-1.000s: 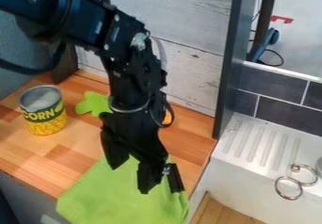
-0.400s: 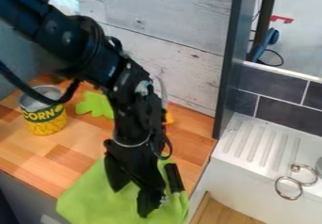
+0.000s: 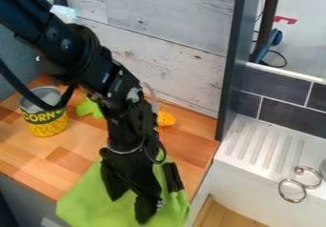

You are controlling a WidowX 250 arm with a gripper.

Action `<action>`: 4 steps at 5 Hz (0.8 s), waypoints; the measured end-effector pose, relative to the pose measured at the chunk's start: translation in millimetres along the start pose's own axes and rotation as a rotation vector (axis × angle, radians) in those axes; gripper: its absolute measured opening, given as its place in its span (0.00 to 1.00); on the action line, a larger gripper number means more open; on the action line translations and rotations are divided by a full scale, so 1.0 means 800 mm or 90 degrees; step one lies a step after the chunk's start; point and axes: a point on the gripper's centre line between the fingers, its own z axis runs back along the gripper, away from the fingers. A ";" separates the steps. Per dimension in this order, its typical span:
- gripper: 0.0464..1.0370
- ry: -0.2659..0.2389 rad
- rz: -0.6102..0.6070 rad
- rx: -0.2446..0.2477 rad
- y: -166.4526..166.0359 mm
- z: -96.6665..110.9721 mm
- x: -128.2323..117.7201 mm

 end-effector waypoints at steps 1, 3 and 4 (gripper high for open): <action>0.96 0.000 0.029 0.008 0.019 -0.001 0.003; 0.96 0.013 0.087 0.033 0.078 -0.006 0.010; 0.96 0.029 0.114 0.036 0.102 -0.008 0.002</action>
